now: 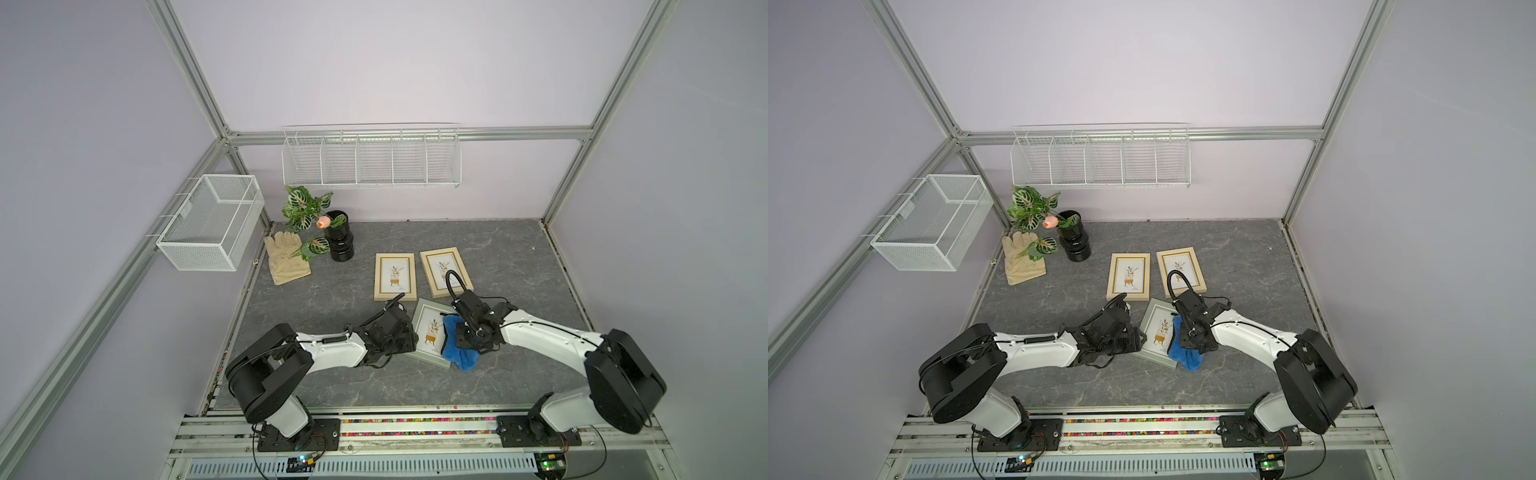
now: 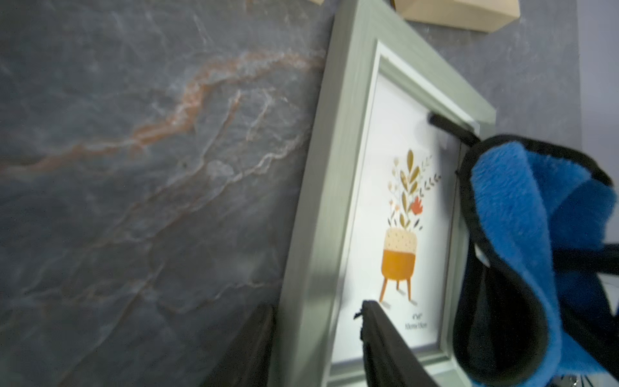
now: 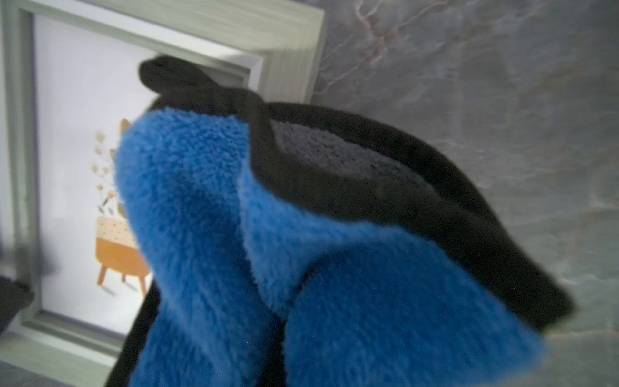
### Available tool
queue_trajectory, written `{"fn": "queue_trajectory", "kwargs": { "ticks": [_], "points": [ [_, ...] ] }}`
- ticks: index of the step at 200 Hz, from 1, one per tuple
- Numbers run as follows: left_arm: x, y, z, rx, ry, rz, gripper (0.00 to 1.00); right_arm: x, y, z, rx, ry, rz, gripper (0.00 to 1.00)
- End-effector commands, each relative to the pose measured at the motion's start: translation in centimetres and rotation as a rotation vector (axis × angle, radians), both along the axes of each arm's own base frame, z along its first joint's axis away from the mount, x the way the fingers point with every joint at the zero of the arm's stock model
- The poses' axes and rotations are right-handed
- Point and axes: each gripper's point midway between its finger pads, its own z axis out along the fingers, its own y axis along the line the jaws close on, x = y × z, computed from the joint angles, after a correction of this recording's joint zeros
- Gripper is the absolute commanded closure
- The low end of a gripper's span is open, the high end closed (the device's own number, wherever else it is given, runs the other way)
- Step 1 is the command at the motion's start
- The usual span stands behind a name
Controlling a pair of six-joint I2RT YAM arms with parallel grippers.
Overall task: Wipe the picture frame with a cloth
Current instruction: Wipe the dirt from the picture frame.
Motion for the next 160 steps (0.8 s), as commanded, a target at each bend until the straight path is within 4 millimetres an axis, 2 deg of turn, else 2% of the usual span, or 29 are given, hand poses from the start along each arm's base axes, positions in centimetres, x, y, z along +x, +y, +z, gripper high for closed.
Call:
{"fn": "queue_trajectory", "kwargs": {
  "ticks": [1, 19, 47, 51, 73, 87, 107, 134, 147, 160],
  "points": [
    [-6.8, 8.1, -7.1, 0.366, 0.273, -0.044, 0.47, 1.4, 3.1, 0.3, 0.103, -0.025, 0.060, 0.92],
    [-6.7, 8.5, -7.3, 0.400, 0.279, -0.043, 0.48, 2.1, 3.6, 0.7, 0.098, -0.040, 0.079, 0.92],
    [-7.2, 9.2, -8.5, 0.442, 0.317, -0.031, 0.55, 2.5, 2.7, 0.8, 0.047, -0.060, 0.092, 0.92],
    [-7.3, 9.2, -8.7, 0.441, 0.324, -0.031, 0.57, 3.3, 3.3, 1.8, 0.064, -0.085, 0.094, 0.92],
    [-7.9, 9.2, -9.4, 0.448, 0.354, -0.032, 0.61, 3.9, 4.3, 2.7, 0.084, -0.107, 0.115, 0.93],
    [-8.2, 9.5, -9.8, 0.474, 0.368, -0.029, 0.61, 3.8, 5.2, 3.7, 0.079, -0.131, 0.151, 0.93],
    [-8.7, 11.4, -10.7, 0.564, 0.402, 0.024, 0.61, 3.3, 6.3, 5.2, 0.069, -0.174, 0.178, 0.93],
    [-9.3, 11.7, -11.5, 0.543, 0.426, 0.060, 0.62, 2.4, 7.8, 5.4, 0.118, -0.161, 0.168, 0.93],
    [-9.2, 11.8, -11.3, 0.546, 0.422, 0.065, 0.63, 2.1, 6.9, 5.2, 0.073, -0.154, 0.145, 0.93],
    [-9.1, 12.1, -11.0, 0.556, 0.412, 0.071, 0.64, 2.1, 4.7, 4.8, -0.003, -0.146, 0.103, 0.93]
  ]
}}
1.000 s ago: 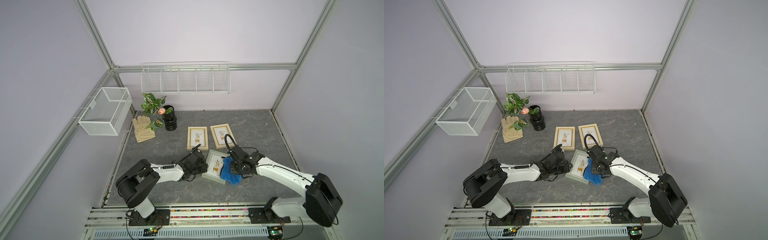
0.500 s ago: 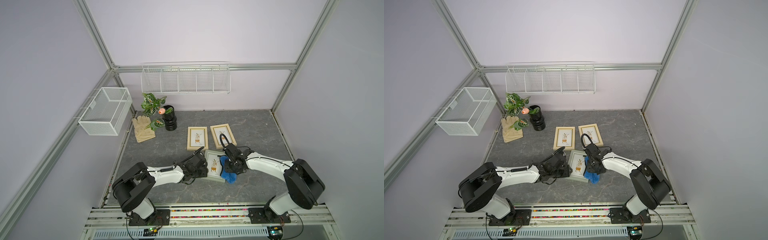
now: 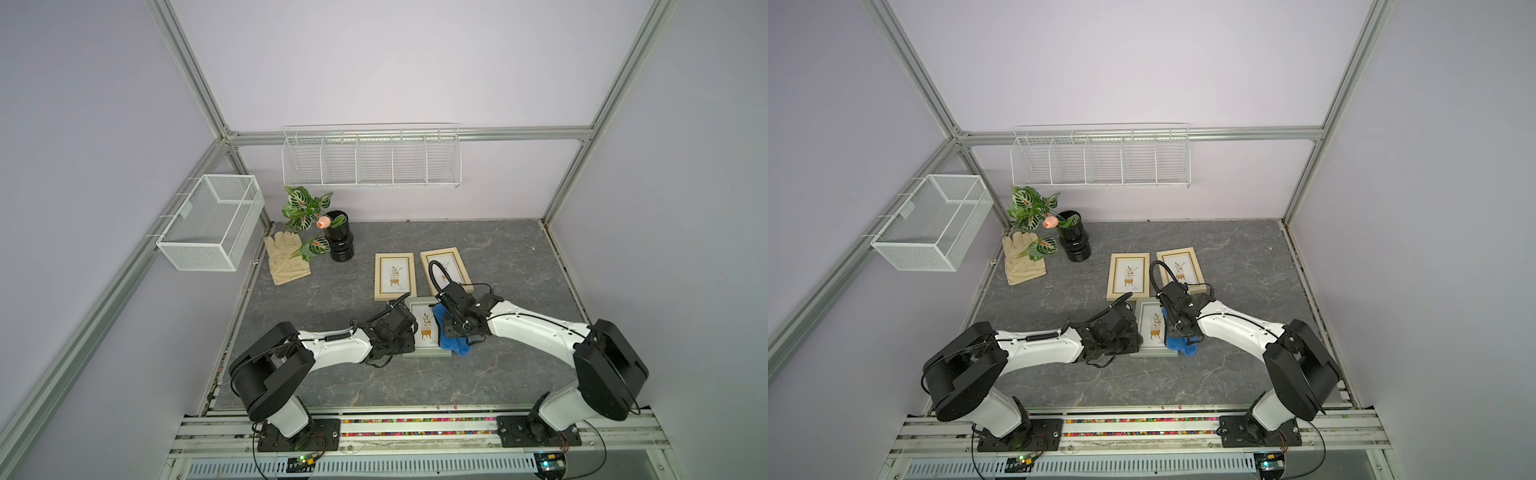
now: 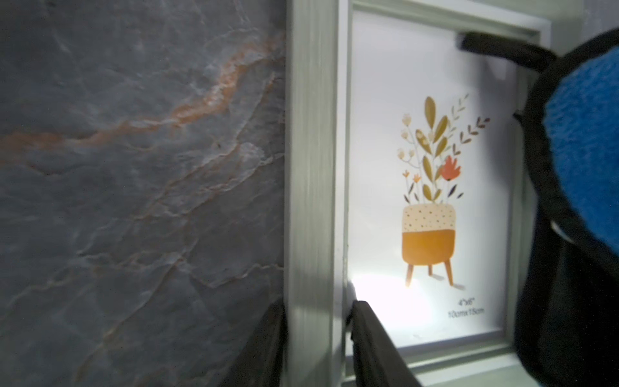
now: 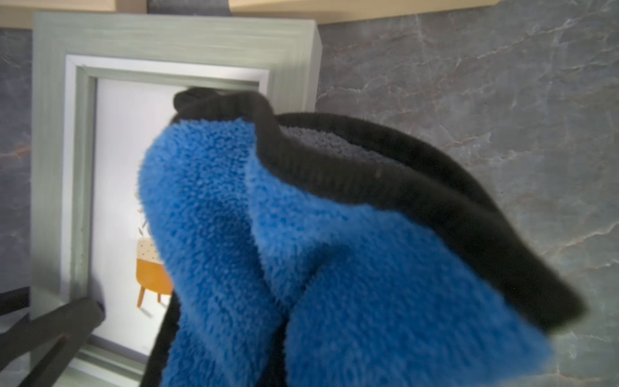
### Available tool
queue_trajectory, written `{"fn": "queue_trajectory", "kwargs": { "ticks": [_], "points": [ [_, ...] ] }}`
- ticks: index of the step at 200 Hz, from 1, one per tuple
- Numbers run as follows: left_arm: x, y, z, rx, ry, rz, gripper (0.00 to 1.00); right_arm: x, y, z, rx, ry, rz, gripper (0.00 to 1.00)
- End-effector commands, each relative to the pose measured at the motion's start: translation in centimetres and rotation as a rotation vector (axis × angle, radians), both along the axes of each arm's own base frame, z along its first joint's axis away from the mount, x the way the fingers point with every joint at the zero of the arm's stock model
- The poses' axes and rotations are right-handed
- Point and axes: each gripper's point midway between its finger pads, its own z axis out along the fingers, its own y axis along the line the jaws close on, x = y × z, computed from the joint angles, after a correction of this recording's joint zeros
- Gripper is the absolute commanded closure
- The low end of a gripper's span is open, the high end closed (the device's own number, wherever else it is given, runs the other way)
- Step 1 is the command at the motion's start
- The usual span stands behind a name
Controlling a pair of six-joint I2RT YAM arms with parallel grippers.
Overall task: Wipe the picture frame with a cloth
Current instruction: Wipe the dirt from the picture frame.
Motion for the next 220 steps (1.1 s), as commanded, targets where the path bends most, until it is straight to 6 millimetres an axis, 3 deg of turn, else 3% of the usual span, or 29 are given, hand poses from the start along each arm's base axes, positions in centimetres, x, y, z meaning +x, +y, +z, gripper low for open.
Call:
{"fn": "queue_trajectory", "kwargs": {
  "ticks": [1, 28, 43, 72, 75, 97, 135, 162, 197, 209, 220],
  "points": [
    [-9.1, 11.3, -9.8, 0.441, 0.365, 0.020, 0.63, -0.7, 2.2, 1.5, 0.094, 0.004, 0.000, 0.93],
    [-9.1, 11.6, -9.6, 0.453, 0.358, 0.032, 0.65, -1.0, -2.1, 0.6, 0.066, 0.027, -0.089, 0.93],
    [-9.1, 11.5, -9.7, 0.449, 0.359, 0.030, 0.66, -0.9, -2.5, 1.7, 0.088, 0.002, -0.076, 0.93],
    [-9.0, 11.3, -9.8, 0.447, 0.364, 0.025, 0.67, -0.8, 1.0, 5.0, 0.301, -0.047, -0.019, 0.90],
    [-9.0, 11.3, -9.8, 0.449, 0.364, 0.025, 0.67, -1.3, 1.1, 4.3, 0.308, -0.030, -0.015, 0.90],
    [-9.1, 11.4, -9.9, 0.457, 0.371, 0.027, 0.67, -1.5, 4.6, 5.2, 0.421, -0.026, 0.025, 0.90],
    [-9.3, 11.7, -10.1, 0.464, 0.379, 0.039, 0.67, -1.5, 6.2, 1.1, 0.381, 0.049, -0.027, 0.93],
    [-9.5, 12.0, -10.4, 0.472, 0.388, 0.047, 0.67, -2.2, 3.4, -1.6, 0.241, 0.072, -0.080, 0.93],
    [-9.8, 12.4, -10.6, 0.498, 0.401, 0.052, 0.67, -2.5, -3.0, -0.7, 0.030, 0.019, -0.134, 0.93],
    [-9.8, 12.4, -10.7, 0.497, 0.403, 0.051, 0.68, -2.4, -3.4, 0.1, 0.027, -0.005, -0.121, 0.93],
    [-9.8, 12.4, -10.7, 0.492, 0.403, 0.051, 0.68, -2.0, -2.4, 1.2, 0.076, -0.027, -0.088, 0.93]
  ]
}}
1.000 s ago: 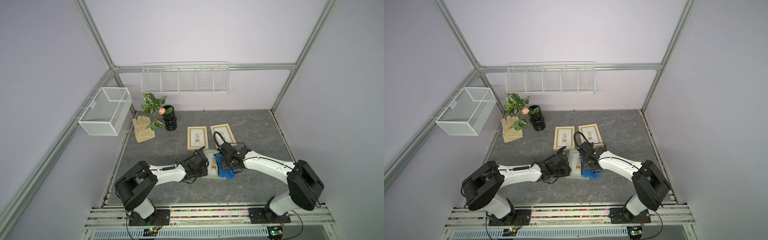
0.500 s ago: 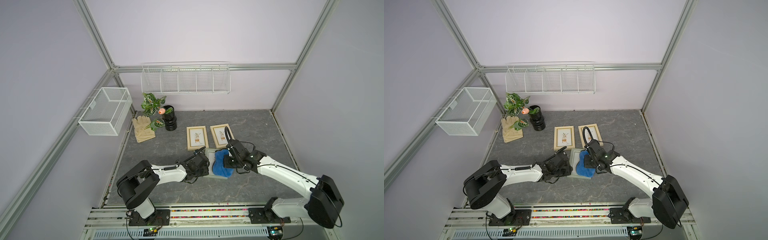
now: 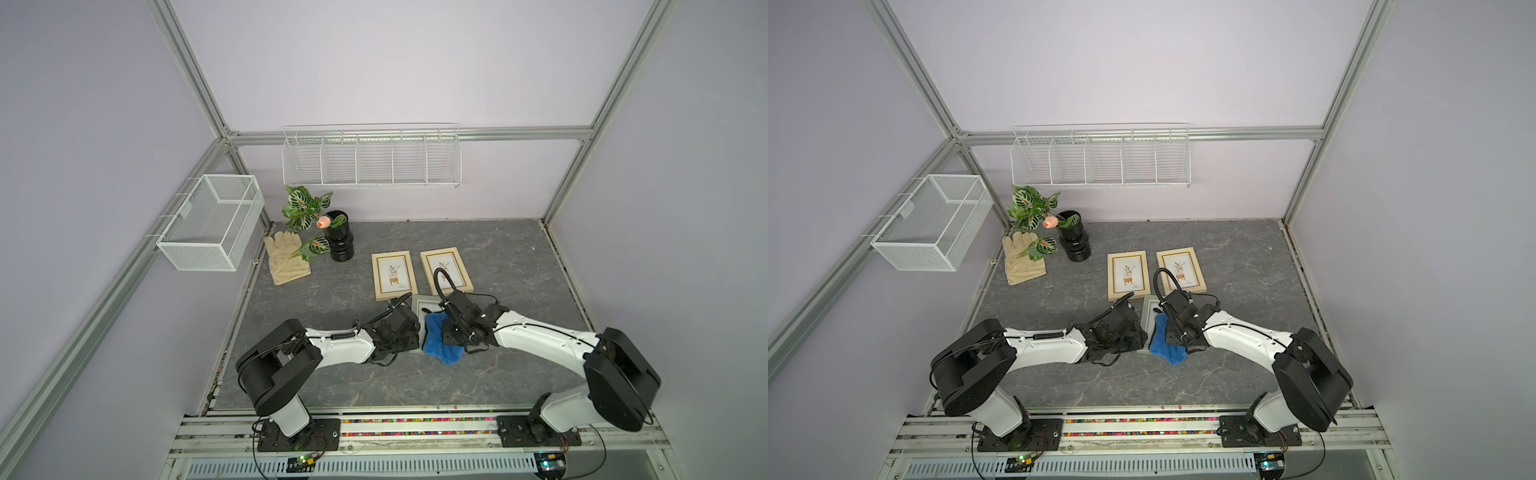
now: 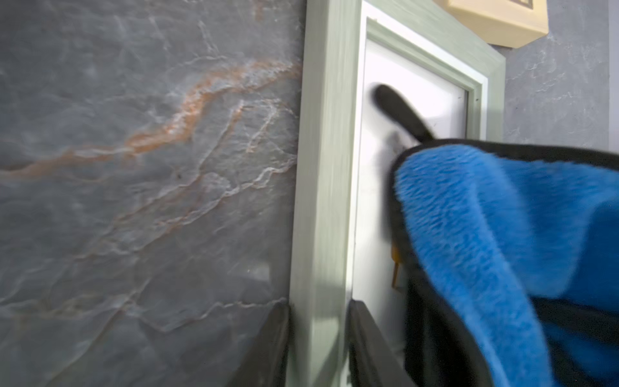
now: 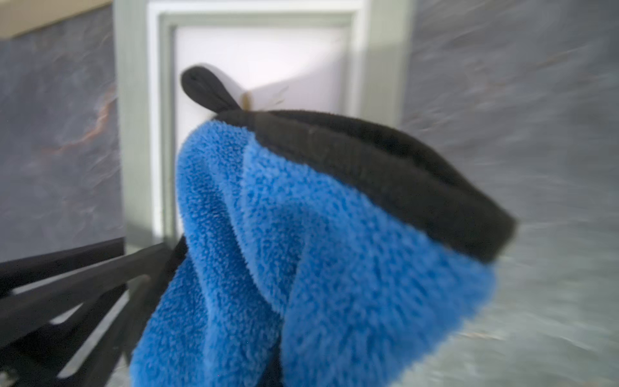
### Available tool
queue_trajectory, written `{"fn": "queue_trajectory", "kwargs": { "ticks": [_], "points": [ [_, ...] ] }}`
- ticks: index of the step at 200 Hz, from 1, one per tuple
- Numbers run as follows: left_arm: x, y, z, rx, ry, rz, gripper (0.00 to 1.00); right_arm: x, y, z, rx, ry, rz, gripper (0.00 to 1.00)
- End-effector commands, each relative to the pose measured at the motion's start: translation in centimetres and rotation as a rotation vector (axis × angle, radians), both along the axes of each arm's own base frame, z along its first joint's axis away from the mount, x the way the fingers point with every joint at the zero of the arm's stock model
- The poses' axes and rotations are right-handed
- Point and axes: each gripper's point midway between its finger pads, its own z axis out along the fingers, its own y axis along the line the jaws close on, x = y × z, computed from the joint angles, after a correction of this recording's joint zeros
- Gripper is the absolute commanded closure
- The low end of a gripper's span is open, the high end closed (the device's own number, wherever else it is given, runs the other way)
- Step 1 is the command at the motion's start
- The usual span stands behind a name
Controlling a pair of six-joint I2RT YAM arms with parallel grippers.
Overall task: Wipe the picture frame with a cloth
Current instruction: Wipe the dirt from the picture frame.
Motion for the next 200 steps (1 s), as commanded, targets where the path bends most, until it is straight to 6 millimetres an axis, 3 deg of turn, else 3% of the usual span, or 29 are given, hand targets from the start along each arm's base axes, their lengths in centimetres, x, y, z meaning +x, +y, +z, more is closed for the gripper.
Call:
{"fn": "queue_trajectory", "kwargs": {
  "ticks": [1, 24, 30, 57, 81, 91, 97, 118, 137, 161, 200],
  "points": [
    [-10.7, 13.9, -10.7, 0.549, 0.442, 0.016, 0.68, -0.3, -2.2, 1.2, -0.076, -0.037, 0.017, 0.93],
    [-10.7, 13.9, -10.6, 0.550, 0.442, 0.017, 0.68, -0.2, 1.6, 2.4, 0.036, -0.052, 0.101, 0.93],
    [-10.7, 13.9, -10.6, 0.551, 0.443, 0.018, 0.68, 0.3, 3.1, 3.5, 0.083, -0.069, 0.118, 0.93],
    [-10.8, 14.0, -10.6, 0.551, 0.443, 0.020, 0.68, -0.1, 5.9, 1.5, 0.165, -0.006, 0.129, 0.93],
    [-10.8, 14.0, -10.8, 0.549, 0.445, 0.019, 0.68, -0.8, 5.1, -1.3, 0.100, 0.062, 0.106, 0.93],
    [-10.9, 14.0, -10.9, 0.549, 0.446, 0.018, 0.68, -0.9, 3.9, -1.7, 0.052, 0.073, 0.084, 0.93],
    [-10.9, 14.0, -10.9, 0.549, 0.446, 0.019, 0.68, -1.6, 2.2, -2.7, 0.003, 0.097, 0.066, 0.93],
    [-10.8, 14.0, -10.9, 0.546, 0.444, 0.021, 0.68, -1.9, -2.2, -2.3, -0.077, 0.084, 0.000, 0.93],
    [-10.9, 14.0, -10.9, 0.542, 0.445, 0.022, 0.68, -1.6, -4.1, -0.8, -0.095, 0.036, 0.001, 0.92],
    [-11.0, 13.9, -11.0, 0.539, 0.447, 0.017, 0.67, -0.7, -2.7, 1.3, -0.069, -0.001, 0.068, 0.92],
    [-11.0, 13.9, -11.0, 0.545, 0.452, 0.013, 0.67, 0.1, 4.0, 3.6, 0.129, -0.046, 0.151, 0.92]
  ]
}}
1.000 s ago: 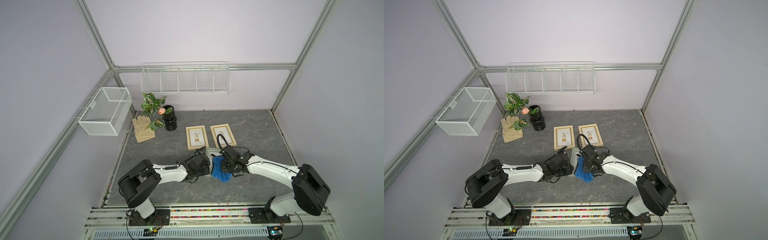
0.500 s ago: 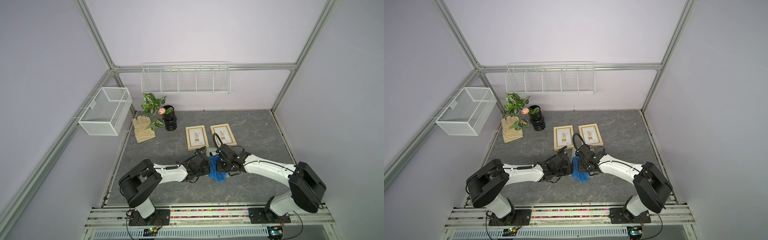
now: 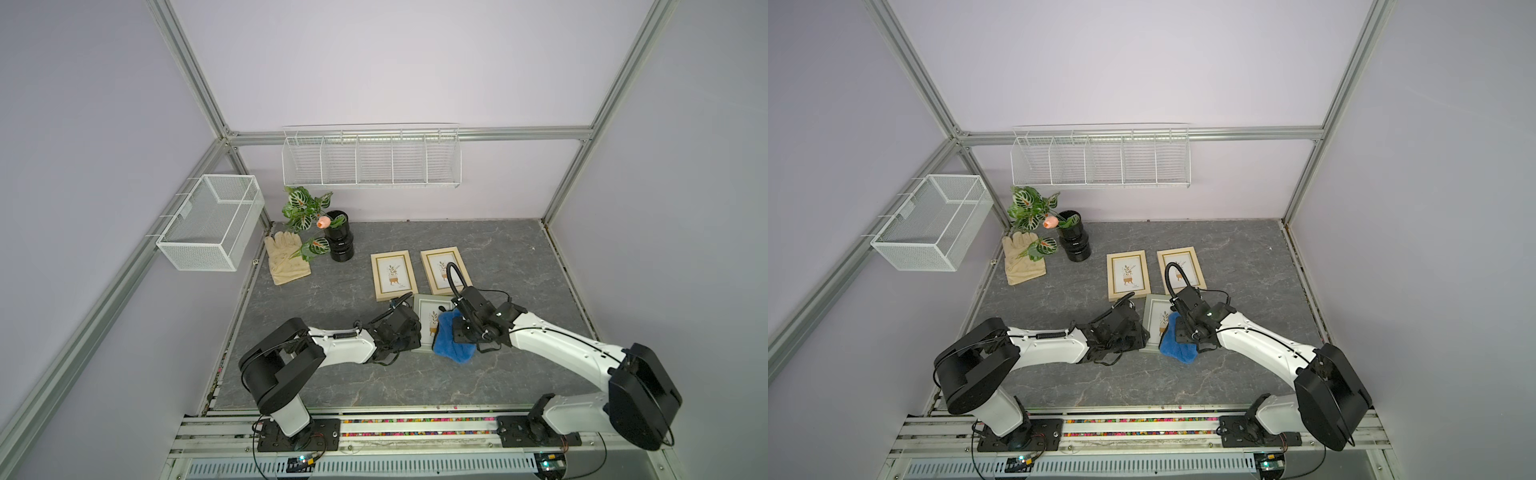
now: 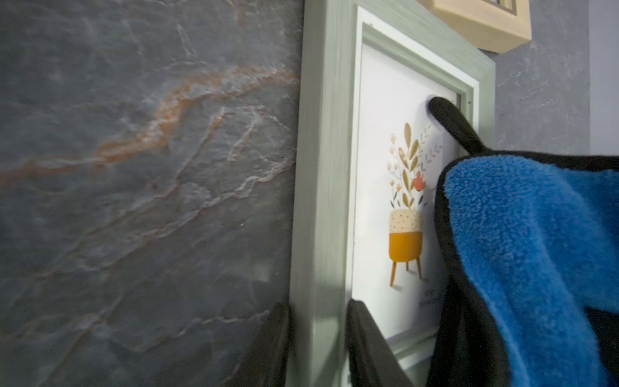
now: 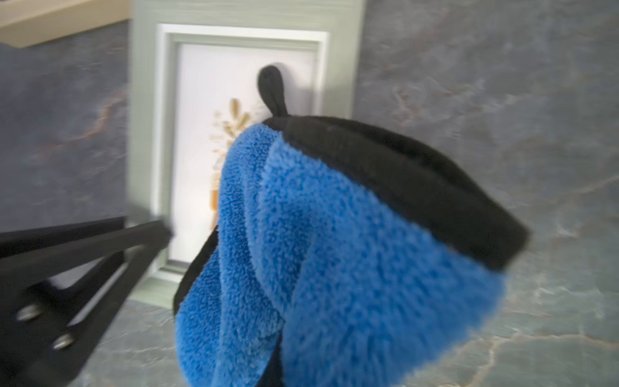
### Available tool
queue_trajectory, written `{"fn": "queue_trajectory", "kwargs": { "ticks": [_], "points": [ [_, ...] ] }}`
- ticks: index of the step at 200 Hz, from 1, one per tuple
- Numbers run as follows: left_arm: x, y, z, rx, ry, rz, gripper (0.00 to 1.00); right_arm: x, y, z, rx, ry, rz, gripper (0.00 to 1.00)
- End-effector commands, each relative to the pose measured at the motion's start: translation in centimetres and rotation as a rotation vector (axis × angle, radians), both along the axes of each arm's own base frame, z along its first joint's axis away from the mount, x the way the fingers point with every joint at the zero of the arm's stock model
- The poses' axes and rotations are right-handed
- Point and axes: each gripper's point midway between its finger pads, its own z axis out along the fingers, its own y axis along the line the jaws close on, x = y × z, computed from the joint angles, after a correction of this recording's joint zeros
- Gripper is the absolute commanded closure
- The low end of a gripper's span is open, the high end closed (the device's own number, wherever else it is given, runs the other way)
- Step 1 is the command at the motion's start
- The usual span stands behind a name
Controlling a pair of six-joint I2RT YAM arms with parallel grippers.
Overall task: Wipe the picture frame with a cloth
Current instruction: Wipe the dirt from the picture frame.
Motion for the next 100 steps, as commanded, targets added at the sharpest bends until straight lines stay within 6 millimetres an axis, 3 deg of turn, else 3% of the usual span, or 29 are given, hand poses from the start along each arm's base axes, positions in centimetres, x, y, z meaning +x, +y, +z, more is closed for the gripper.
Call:
{"fn": "queue_trajectory", "kwargs": {
  "ticks": [1, 24, 55, 79, 100],
  "points": [
    [-11.2, 14.5, -11.0, 0.569, 0.459, 0.007, 0.67, 0.4, 4.3, 1.5, 0.114, -0.021, 0.069, 0.92],
    [-11.2, 14.5, -11.1, 0.571, 0.461, 0.006, 0.67, 0.4, 5.4, -0.1, 0.089, 0.023, 0.087, 0.92],
    [-11.4, 14.5, -11.4, 0.576, 0.473, -0.015, 0.67, -0.4, 0.8, -2.9, -0.074, 0.099, 0.041, 0.93],
    [-11.5, 14.5, -11.4, 0.576, 0.473, -0.014, 0.67, -0.7, -2.6, -2.1, -0.121, 0.063, 0.011, 0.93],
    [-11.4, 14.5, -11.4, 0.575, 0.469, -0.009, 0.66, -0.2, -1.7, 0.0, -0.075, 0.016, 0.045, 0.91]
  ]
}}
